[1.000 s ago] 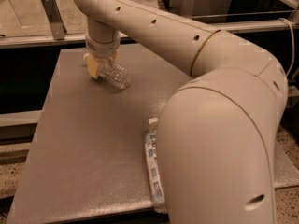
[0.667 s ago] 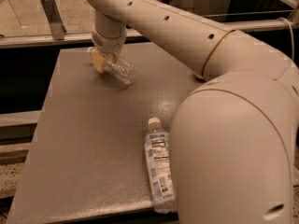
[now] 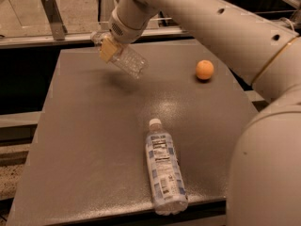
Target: Place water bottle upright
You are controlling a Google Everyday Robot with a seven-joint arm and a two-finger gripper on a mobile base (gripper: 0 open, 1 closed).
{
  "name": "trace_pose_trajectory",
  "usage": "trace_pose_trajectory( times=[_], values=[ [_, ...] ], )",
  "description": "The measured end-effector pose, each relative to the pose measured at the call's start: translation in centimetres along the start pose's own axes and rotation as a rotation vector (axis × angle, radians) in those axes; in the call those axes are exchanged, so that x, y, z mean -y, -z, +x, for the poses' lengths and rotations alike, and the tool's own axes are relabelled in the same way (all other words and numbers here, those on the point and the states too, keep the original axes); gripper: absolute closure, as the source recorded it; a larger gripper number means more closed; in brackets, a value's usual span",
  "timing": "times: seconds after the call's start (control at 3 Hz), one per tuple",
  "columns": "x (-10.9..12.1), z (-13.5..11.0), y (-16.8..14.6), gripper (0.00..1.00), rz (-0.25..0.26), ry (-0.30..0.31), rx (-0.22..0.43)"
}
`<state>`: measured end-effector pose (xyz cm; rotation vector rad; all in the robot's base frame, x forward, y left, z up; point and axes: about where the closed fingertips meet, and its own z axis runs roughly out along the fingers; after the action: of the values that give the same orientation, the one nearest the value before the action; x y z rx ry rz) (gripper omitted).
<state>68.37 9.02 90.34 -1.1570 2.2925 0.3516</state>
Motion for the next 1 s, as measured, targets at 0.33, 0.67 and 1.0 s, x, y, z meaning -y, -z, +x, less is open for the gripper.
trace_pose_trajectory(
  times=[0.33,0.67,1.0],
  values=[
    [-0.8,0.1,4.6,1.0,-0.065,0.043,0.141],
    [-0.7,1.1,8.7,1.0,-0.157,0.07,0.305],
    [-0.1,2.9,12.8,1.0,-0.232,0.099,0.46]
  ],
)
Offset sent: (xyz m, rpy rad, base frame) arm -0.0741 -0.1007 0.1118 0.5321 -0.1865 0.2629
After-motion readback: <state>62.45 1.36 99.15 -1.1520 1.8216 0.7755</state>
